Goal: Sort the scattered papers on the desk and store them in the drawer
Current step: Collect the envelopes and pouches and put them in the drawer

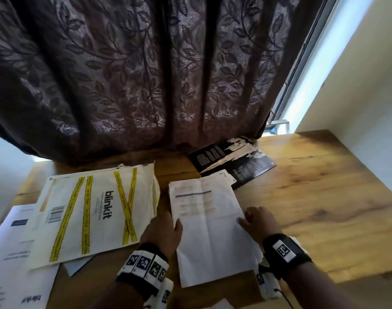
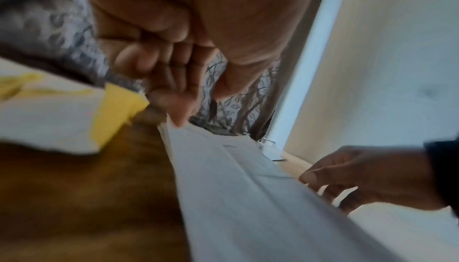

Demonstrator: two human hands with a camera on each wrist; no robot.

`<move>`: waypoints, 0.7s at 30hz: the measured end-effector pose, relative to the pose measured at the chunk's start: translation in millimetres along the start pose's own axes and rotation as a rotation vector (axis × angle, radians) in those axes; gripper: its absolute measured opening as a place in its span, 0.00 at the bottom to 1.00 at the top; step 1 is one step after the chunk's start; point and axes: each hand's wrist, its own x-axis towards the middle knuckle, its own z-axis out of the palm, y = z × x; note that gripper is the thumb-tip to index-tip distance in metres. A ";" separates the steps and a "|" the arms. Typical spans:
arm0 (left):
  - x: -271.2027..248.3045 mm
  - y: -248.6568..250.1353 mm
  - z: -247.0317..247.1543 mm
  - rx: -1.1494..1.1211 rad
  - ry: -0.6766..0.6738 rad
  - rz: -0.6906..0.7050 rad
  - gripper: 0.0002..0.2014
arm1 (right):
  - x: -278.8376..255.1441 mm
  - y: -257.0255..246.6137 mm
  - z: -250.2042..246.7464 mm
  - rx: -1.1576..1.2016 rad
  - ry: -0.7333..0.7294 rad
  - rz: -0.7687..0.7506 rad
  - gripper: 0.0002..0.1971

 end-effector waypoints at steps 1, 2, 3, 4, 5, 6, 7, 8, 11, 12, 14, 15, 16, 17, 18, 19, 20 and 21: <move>0.1 5.1 6.5 -0.002 -0.051 -0.072 0.17 | 0.2 -0.1 0.2 0.005 -0.007 -0.022 0.15; 0.9 10.3 13.2 -0.032 -0.081 -0.133 0.19 | 0.5 0.4 -0.1 0.012 -0.019 -0.036 0.14; 2.7 13.4 20.3 -0.073 -0.092 -0.172 0.19 | 0.9 1.3 1.2 0.019 -0.025 -0.052 0.14; 4.8 17.4 26.1 -0.103 -0.087 -0.203 0.19 | 1.1 1.8 1.4 0.020 -0.035 -0.066 0.14; 7.9 21.3 31.6 -0.126 -0.073 -0.230 0.20 | 1.9 2.9 2.3 0.019 -0.041 -0.082 0.15; 10.6 25.7 35.0 -0.145 -0.065 -0.254 0.20 | 2.3 3.7 2.8 0.014 -0.045 -0.087 0.15; 14.1 30.0 37.3 -0.161 -0.066 -0.276 0.21 | 2.4 4.5 3.8 0.013 -0.045 -0.090 0.16; 17.3 34.5 38.5 -0.171 -0.075 -0.300 0.21 | 1.9 4.8 4.1 0.014 -0.048 -0.088 0.16; 27.2 42.4 42.5 -0.258 -0.089 -0.389 0.20 | 1.2 3.9 6.7 0.027 -0.044 -0.094 0.17; 29.8 43.5 43.4 -0.290 -0.088 -0.409 0.21 | 1.3 3.0 6.8 0.023 -0.048 -0.096 0.18; 31.7 45.1 47.0 -0.351 -0.091 -0.446 0.24 | 2.2 2.7 6.9 0.012 -0.053 -0.106 0.18; 31.6 46.0 48.6 -0.375 -0.089 -0.454 0.26 | 3.2 2.9 6.9 0.013 -0.054 -0.110 0.18; 29.7 48.1 49.4 -0.397 -0.078 -0.457 0.28 | 3.3 3.8 6.8 0.014 -0.061 -0.116 0.18; 29.8 48.3 52.4 -0.426 -0.057 -0.454 0.29 | 3.2 4.7 7.2 0.018 -0.058 -0.130 0.18; 29.0 48.6 53.8 -0.457 -0.034 -0.442 0.28 | 2.3 4.8 6.8 0.015 -0.051 -0.137 0.18; 27.6 49.0 54.6 -0.496 -0.019 -0.426 0.26 | 2.0 6.3 7.9 0.014 -0.047 -0.140 0.19; 25.0 49.0 54.1 -0.536 -0.010 -0.405 0.24 | 0.7 6.9 7.2 0.022 -0.047 -0.134 0.20; 23.3 47.1 54.6 -0.585 -0.009 -0.383 0.24 | 1.0 8.2 7.6 0.051 -0.042 -0.127 0.23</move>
